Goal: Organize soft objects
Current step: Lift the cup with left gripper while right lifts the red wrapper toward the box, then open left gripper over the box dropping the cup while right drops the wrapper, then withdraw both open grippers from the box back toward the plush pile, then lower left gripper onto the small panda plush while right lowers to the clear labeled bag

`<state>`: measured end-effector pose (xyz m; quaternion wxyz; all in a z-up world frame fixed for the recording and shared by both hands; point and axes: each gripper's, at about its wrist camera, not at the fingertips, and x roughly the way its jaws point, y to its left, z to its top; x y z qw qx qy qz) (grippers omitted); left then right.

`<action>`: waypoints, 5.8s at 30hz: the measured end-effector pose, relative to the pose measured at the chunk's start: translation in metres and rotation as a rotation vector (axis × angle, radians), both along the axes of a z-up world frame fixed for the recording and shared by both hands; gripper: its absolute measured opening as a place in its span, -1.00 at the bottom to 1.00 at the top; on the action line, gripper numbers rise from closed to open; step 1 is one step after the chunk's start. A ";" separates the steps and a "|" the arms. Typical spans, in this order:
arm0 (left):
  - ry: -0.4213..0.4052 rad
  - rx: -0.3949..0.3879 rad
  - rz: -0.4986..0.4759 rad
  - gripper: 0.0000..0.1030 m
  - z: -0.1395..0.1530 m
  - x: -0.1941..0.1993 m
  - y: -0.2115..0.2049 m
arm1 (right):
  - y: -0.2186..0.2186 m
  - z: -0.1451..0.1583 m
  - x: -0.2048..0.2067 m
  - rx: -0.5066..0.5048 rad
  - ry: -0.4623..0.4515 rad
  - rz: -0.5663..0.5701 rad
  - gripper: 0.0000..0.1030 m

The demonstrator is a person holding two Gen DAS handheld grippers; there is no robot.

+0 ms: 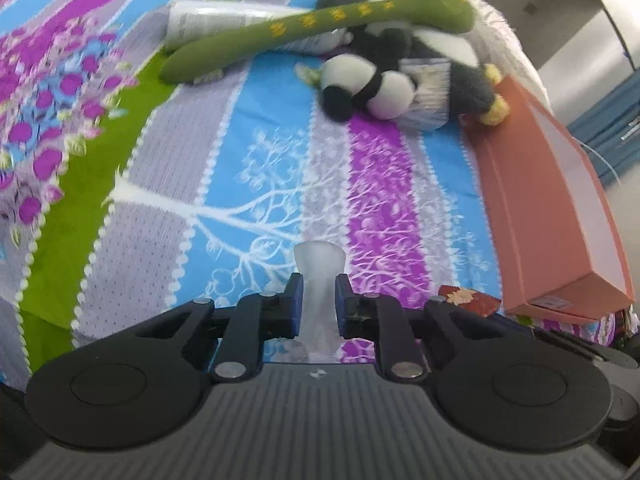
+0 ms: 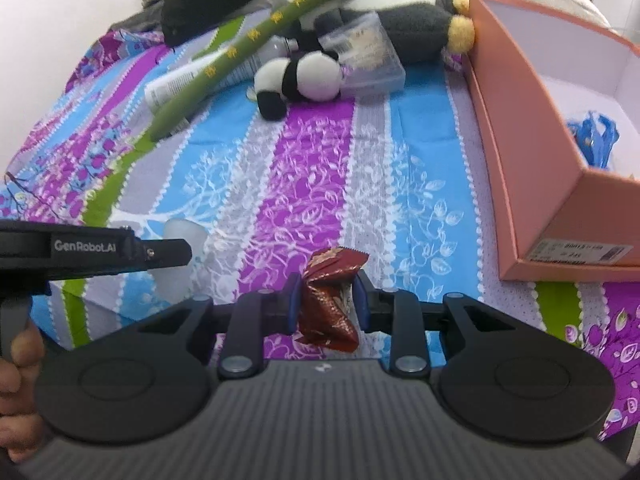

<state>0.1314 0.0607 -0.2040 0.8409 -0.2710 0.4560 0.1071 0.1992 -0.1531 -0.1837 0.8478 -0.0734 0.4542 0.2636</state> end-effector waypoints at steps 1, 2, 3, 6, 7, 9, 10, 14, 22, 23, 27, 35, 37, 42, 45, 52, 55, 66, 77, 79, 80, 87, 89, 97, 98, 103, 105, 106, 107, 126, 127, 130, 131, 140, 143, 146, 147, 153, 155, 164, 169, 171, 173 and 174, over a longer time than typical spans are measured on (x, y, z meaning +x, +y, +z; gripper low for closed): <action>-0.009 0.005 -0.006 -0.62 0.006 0.000 -0.001 | -0.001 0.004 0.000 0.005 -0.008 -0.001 -0.41; -0.019 0.008 -0.014 -0.62 0.012 0.000 -0.003 | -0.001 0.008 -0.001 0.010 -0.017 -0.003 -0.41; -0.029 0.009 -0.022 -0.62 0.018 0.000 -0.004 | -0.002 0.014 -0.001 0.015 -0.027 -0.005 -0.41; -0.057 0.007 -0.041 -0.62 0.038 0.002 -0.007 | -0.005 0.031 -0.001 0.029 -0.061 -0.008 -0.41; -0.067 0.006 -0.047 -0.62 0.045 0.003 -0.008 | -0.007 0.038 -0.001 0.037 -0.073 -0.012 -0.41; -0.089 0.007 -0.065 -0.62 0.061 0.006 -0.010 | -0.011 0.054 0.000 0.061 -0.097 -0.019 -0.41; -0.101 0.008 -0.074 -0.62 0.068 0.008 -0.011 | -0.012 0.062 0.001 0.074 -0.111 -0.020 -0.41; -0.154 0.030 -0.113 -0.62 0.101 0.016 -0.019 | -0.018 0.095 0.004 0.119 -0.167 -0.022 -0.41; -0.266 0.068 -0.199 -0.62 0.160 0.043 -0.040 | -0.031 0.152 0.013 0.173 -0.296 -0.038 -0.41; -0.279 0.074 -0.209 -0.62 0.167 0.048 -0.044 | -0.034 0.157 0.015 0.175 -0.311 -0.043 -0.41; -0.324 0.075 -0.252 -0.62 0.190 0.068 -0.060 | -0.049 0.178 0.025 0.184 -0.367 -0.076 -0.41; -0.358 0.095 -0.387 -0.62 0.216 0.123 -0.112 | -0.091 0.200 0.053 0.154 -0.450 -0.167 -0.41; -0.337 0.078 -0.419 -0.62 0.212 0.141 -0.128 | -0.103 0.200 0.064 0.140 -0.445 -0.203 -0.41; -0.241 0.046 -0.513 -0.62 0.189 0.193 -0.168 | -0.137 0.180 0.100 0.118 -0.341 -0.293 -0.40; -0.173 0.034 -0.559 -0.62 0.168 0.222 -0.190 | -0.152 0.161 0.123 0.083 -0.288 -0.342 -0.40; 0.000 0.025 -0.605 -0.62 0.104 0.289 -0.231 | -0.179 0.100 0.178 0.037 -0.134 -0.405 -0.40; 0.065 0.047 -0.611 -0.62 0.081 0.316 -0.238 | -0.190 0.077 0.195 0.029 -0.069 -0.434 -0.40; 0.173 0.040 -0.619 -0.44 0.044 0.358 -0.240 | -0.204 0.034 0.221 0.015 0.032 -0.434 -0.35; 0.074 0.073 -0.639 -0.20 0.090 0.337 -0.237 | -0.205 0.070 0.199 0.030 -0.047 -0.436 -0.07; 0.037 0.074 -0.636 -0.20 0.105 0.326 -0.233 | -0.203 0.083 0.190 0.045 -0.079 -0.430 -0.07; 0.016 0.080 -0.635 -0.20 0.113 0.320 -0.231 | -0.202 0.090 0.185 0.054 -0.094 -0.428 -0.07; -0.129 0.158 -0.631 -0.20 0.169 0.267 -0.213 | -0.186 0.133 0.139 0.092 -0.217 -0.394 -0.07; -0.172 0.191 -0.630 -0.20 0.183 0.248 -0.207 | -0.180 0.143 0.125 0.105 -0.247 -0.382 -0.07; -0.302 0.254 -0.607 -0.20 0.220 0.174 -0.180 | -0.161 0.168 0.072 0.168 -0.344 -0.338 -0.07; -0.316 0.256 -0.602 -0.20 0.222 0.165 -0.176 | -0.158 0.170 0.066 0.175 -0.357 -0.330 -0.07; -0.362 0.261 -0.560 -0.20 0.230 0.126 -0.154 | -0.148 0.177 0.035 0.194 -0.417 -0.312 -0.07; -0.383 0.268 -0.541 -0.20 0.232 0.110 -0.146 | -0.147 0.177 0.025 0.206 -0.425 -0.305 -0.07; -0.390 0.268 -0.533 -0.20 0.233 0.103 -0.142 | -0.145 0.176 0.019 0.209 -0.430 -0.303 -0.07; -0.395 0.264 -0.524 -0.20 0.234 0.097 -0.138 | -0.144 0.175 0.014 0.208 -0.438 -0.300 -0.07; -0.378 0.245 -0.317 -0.20 0.191 -0.012 -0.076 | -0.091 0.137 -0.048 0.156 -0.426 -0.173 -0.07; -0.364 0.239 -0.317 -0.20 0.187 -0.015 -0.075 | -0.088 0.135 -0.050 0.148 -0.426 -0.163 -0.07; -0.327 0.229 -0.309 -0.19 0.173 -0.028 -0.068 | -0.079 0.126 -0.059 0.128 -0.415 -0.133 -0.07; -0.320 0.229 -0.303 -0.19 0.168 -0.031 -0.066 | -0.078 0.123 -0.062 0.125 -0.409 -0.126 -0.07; -0.243 0.193 -0.238 -0.07 0.133 -0.052 -0.051 | -0.060 0.107 -0.069 0.115 -0.357 -0.083 -0.07; -0.233 0.192 -0.233 -0.07 0.129 -0.045 -0.045 | -0.054 0.103 -0.061 0.100 -0.351 -0.068 -0.07; -0.225 0.207 -0.237 -0.06 0.127 -0.033 -0.039 | -0.047 0.100 -0.049 0.088 -0.343 -0.066 -0.07; -0.221 0.217 -0.239 -0.06 0.126 -0.029 -0.037 | -0.045 0.099 -0.044 0.086 -0.336 -0.067 -0.07; -0.187 0.216 -0.226 0.05 0.111 0.003 -0.016 | -0.029 0.090 -0.012 0.073 -0.304 -0.064 -0.07; -0.166 0.213 -0.214 0.05 0.102 0.015 -0.009 | -0.022 0.087 0.001 0.074 -0.289 -0.062 -0.07; -0.097 0.184 -0.163 0.08 0.055 0.072 0.026 | 0.009 0.061 0.072 0.053 -0.214 -0.067 0.33; -0.056 0.181 -0.171 0.09 0.027 0.108 0.040 | 0.025 0.043 0.114 0.053 -0.174 -0.059 0.33; -0.044 0.183 -0.174 0.09 0.017 0.122 0.043 | 0.032 0.035 0.131 0.056 -0.156 -0.060 0.33; -0.039 0.177 -0.176 0.10 0.008 0.135 0.047 | 0.040 0.025 0.150 0.066 -0.132 -0.066 0.33; -0.036 0.174 -0.175 0.10 0.003 0.142 0.049 | 0.044 0.020 0.159 0.064 -0.125 -0.070 0.33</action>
